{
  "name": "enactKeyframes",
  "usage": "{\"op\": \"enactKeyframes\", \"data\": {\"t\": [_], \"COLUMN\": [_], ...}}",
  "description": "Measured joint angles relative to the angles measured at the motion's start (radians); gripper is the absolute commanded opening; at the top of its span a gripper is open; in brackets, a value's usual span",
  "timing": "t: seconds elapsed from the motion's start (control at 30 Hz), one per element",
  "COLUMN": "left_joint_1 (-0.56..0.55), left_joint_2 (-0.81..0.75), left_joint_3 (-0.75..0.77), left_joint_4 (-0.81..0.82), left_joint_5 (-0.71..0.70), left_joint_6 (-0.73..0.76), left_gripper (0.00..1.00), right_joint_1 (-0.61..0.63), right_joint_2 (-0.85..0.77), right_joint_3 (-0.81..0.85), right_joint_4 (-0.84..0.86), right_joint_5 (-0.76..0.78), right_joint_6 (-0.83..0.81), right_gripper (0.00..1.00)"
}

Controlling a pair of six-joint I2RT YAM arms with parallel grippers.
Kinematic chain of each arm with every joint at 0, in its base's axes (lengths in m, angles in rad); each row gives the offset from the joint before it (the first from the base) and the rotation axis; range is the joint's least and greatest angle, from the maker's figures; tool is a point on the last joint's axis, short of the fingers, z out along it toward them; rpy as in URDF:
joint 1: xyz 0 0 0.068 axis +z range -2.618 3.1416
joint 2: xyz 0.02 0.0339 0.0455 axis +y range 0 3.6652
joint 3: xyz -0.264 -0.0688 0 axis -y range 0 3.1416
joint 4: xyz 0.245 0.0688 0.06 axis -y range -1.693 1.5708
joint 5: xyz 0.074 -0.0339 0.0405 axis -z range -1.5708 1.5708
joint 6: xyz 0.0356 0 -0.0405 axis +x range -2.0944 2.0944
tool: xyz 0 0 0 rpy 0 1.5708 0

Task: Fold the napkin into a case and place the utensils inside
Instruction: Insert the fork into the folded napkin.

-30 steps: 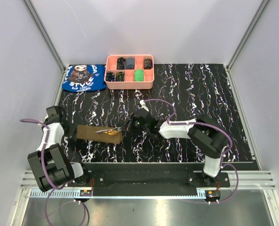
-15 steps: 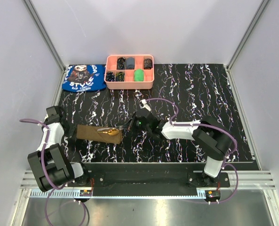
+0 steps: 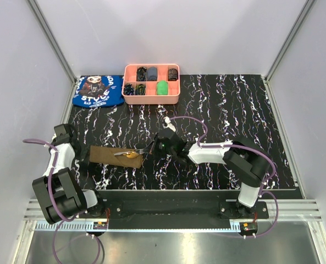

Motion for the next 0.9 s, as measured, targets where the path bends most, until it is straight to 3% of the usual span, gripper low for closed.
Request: {"op": "enactKeyframes", "data": {"t": [0.9], "left_joint_1": [0.002], "left_joint_2": [0.0], "left_joint_3": [-0.016], "left_joint_4": [0.0], "left_joint_5": [0.001], "left_joint_6": [-0.012], "left_gripper": [0.0], "right_joint_1": [0.008], "right_joint_2": [-0.012], "right_joint_3": [-0.034], "right_joint_4": [-0.034], "right_joint_5": [0.029], "right_joint_6": [-0.044], "right_gripper": [0.0]}}
